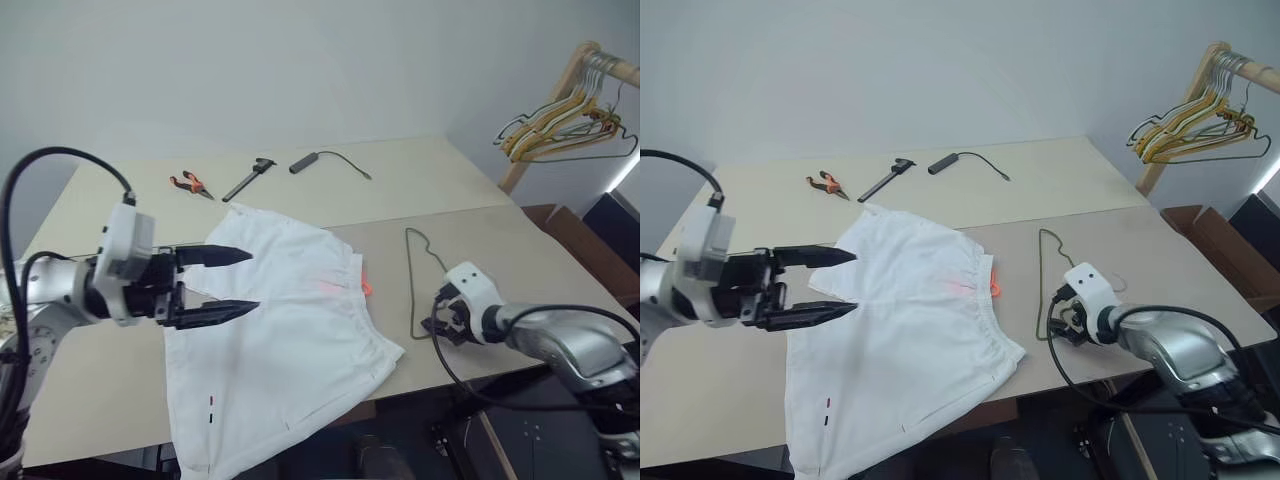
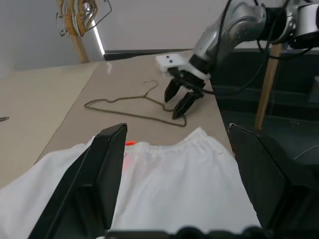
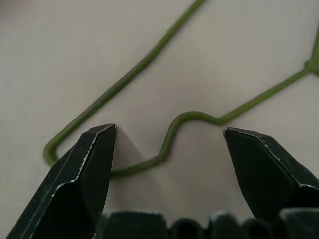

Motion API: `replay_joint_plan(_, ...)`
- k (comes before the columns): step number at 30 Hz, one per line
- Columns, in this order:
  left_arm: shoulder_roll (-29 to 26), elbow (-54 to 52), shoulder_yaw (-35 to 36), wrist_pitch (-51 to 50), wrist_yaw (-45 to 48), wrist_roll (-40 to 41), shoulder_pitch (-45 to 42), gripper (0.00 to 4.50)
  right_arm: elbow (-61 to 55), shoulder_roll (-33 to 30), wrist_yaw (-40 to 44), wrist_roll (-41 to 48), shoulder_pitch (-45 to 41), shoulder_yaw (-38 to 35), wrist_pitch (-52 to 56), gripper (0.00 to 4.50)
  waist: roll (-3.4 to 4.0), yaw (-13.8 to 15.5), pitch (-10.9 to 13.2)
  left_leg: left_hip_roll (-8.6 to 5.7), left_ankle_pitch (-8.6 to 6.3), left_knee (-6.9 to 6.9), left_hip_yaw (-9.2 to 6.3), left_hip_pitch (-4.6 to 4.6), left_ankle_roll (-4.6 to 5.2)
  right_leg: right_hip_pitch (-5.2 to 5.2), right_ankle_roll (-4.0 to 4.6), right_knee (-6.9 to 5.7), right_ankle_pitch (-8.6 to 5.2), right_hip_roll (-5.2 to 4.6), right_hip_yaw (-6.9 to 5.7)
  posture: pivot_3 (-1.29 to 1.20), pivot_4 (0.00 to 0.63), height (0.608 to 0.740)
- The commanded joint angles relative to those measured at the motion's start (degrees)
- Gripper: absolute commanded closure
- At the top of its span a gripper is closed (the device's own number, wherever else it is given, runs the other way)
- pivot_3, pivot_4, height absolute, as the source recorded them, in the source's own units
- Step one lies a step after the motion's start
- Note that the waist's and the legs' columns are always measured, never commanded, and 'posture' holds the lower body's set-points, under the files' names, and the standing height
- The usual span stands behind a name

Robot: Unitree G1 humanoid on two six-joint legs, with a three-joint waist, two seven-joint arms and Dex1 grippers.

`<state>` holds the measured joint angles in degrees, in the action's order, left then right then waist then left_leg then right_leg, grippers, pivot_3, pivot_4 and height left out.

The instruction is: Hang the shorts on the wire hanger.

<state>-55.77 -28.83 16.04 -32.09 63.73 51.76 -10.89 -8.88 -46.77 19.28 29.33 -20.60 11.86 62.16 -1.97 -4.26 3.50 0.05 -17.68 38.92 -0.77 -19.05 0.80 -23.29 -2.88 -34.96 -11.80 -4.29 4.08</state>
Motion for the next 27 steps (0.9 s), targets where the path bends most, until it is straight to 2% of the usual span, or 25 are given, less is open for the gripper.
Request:
replay_joint_plan(1, 0.3, -2.3, 0.2, -1.3, -1.5, 1.4, -1.0, 0.91, 2.7, 0.7, -0.7, -3.9, -1.0, 0.3, 2.9, 1.73, -0.04, 0.1, 0.0, 0.0, 0.0, 0.01, -0.01, 0.01, 0.0, 0.01, -0.01, 0.01, 0.0, 0.0, -0.01, -0.06, 0.014, 0.74)
replay_joint_plan(5, 0.7, -3.4, 0.7, -1.9, -2.5, 1.6, -0.1, 0.91, 2.9, 1.2, -1.1, -6.8, -0.8, -0.2, 3.7, 3.04, -0.17, 0.5, -0.1, 0.0, 0.01, 0.04, -0.04, 0.16, -0.01, 0.11, -0.04, -0.01, -0.02, 0.0, -0.08, -0.05, 0.014, 0.74)
replay_joint_plan(9, 1.3, -3.9, 1.2, -2.1, -3.5, 1.7, 0.5, 0.91, 3.4, 0.3, -1.8, -11.6, -0.6, 0.2, 1.2, 4.37, -0.2, 0.7, -0.1, -0.03, 0.03, 0.08, -0.02, 0.52, -0.06, 0.24, -0.46, -0.03, -0.24, -0.02, -0.05, -0.05, 0.011, 0.74)
replay_joint_plan(12, 2.2, -3.5, 0.9, -1.6, -4.3, 0.9, 0.5, 0.91, 4.6, -0.4, -2.6, -15.9, -1.0, -0.2, -2.9, 4.47, -0.19, 0.7, -0.1, -0.03, 0.03, 0.07, 0.0, 0.56, -0.06, 0.26, -0.47, -0.05, -0.25, -0.01, -0.04, -0.05, 0.007, 0.74)
replay_joint_plan(15, 4.6, -1.7, -0.3, -1.2, -7.4, -0.2, -1.7, 0.91, 6.1, -2.0, -5.6, -24.9, 0.3, 0.1, -20.4, 4.47, -0.17, 0.6, -0.1, -0.05, 0.03, 0.06, 0.02, 0.53, -0.06, 0.2, -0.47, -0.05, -0.24, -0.02, -0.02, -0.06, 0.001, 0.74)
replay_joint_plan(16, 5.7, -0.9, -0.9, -2.1, -9.8, -0.2, -3.2, 0.91, 7.5, -3.5, -7.8, -29.8, 1.1, 1.2, -30.0, 4.47, -0.15, 0.5, -0.2, -0.06, 0.03, 0.06, 0.02, 0.5, -0.06, 0.18, -0.47, -0.05, -0.24, -0.03, -0.01, -0.06, 0.0, 0.74)
replay_joint_plan(18, 7.4, 1.0, -2.3, -5.3, -14.2, 0.7, -6.7, 0.91, 12.1, -6.3, -13.5, -39.5, 2.2, 3.6, -49.5, 4.47, -0.14, 0.3, -0.2, -0.09, 0.04, 0.06, 0.04, 0.47, -0.06, 0.16, -0.5, -0.04, -0.23, -0.06, 0.0, -0.07, 0.0, 0.74)
replay_joint_plan(22, 8.9, 6.2, -5.4, -11.1, -17.8, 0.9, -13.9, 0.91, 21.5, -10.6, -28.8, -57.2, 0.0, 7.2, -75.9, 4.47, -0.15, -0.6, -0.2, -0.11, 0.04, 0.05, 0.07, 0.52, -0.07, 0.19, -0.52, -0.05, -0.22, -0.06, 0.09, -0.09, 0.0, 0.74)
replay_joint_plan(27, 9.3, 13.1, -9.1, -14.0, -16.1, -1.4, -21.3, 0.91, 28.2, -13.8, -43.2, -74.4, -6.4, 10.1, -92.0, 4.47, -0.15, -2.7, -0.2, -0.16, 0.06, 0.04, 0.08, 0.51, -0.12, 0.15, -0.34, -0.05, -0.09, -0.08, 0.2, -0.12, 0.0, 0.74)
